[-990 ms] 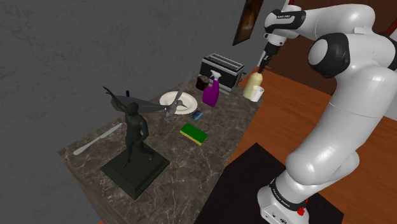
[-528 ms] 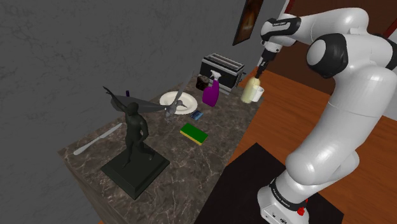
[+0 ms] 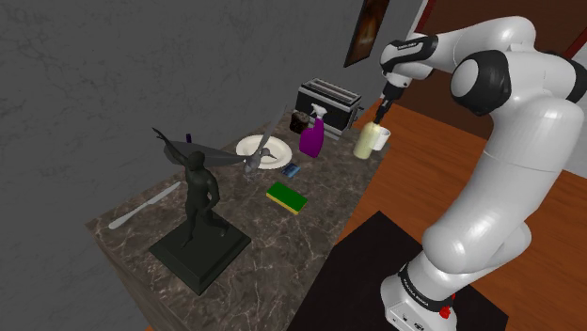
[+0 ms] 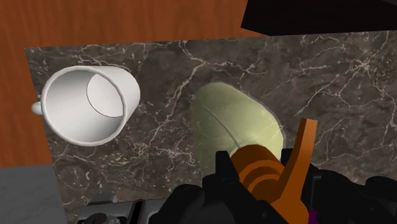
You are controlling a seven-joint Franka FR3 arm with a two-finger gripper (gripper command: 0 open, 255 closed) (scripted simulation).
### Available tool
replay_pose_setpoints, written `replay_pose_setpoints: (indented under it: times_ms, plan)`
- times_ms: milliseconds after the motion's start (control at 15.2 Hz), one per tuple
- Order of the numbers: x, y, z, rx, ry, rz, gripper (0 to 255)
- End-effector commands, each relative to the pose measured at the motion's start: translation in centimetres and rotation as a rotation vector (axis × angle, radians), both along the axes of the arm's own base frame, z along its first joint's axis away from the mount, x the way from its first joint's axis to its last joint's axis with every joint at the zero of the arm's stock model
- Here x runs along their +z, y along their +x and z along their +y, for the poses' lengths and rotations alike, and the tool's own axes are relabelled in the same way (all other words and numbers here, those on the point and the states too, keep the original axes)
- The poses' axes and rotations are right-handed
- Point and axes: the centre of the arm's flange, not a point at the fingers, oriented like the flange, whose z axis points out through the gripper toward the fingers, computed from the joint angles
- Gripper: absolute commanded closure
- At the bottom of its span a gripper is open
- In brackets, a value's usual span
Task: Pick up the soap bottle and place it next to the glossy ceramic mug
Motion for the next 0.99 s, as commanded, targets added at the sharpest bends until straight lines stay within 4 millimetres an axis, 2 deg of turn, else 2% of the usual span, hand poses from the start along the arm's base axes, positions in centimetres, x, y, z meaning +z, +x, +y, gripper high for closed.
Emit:
replay_pose_setpoints:
  times_ms: [0,330,396,726,924]
  plan:
    - [-0.1,0.0,0.0,0.000,-0.001,-0.001,255]
    - [-0.1,0.0,0.0,0.000,-0.001,-0.001,255]
    - [-0.1,0.0,0.0,0.000,-0.001,-0.001,0]
    - [-0.1,0.0,0.0,0.000,-0.001,-0.001,0]
    - [3.8,-0.1,-0.1,0.000,-0.001,-0.001,0]
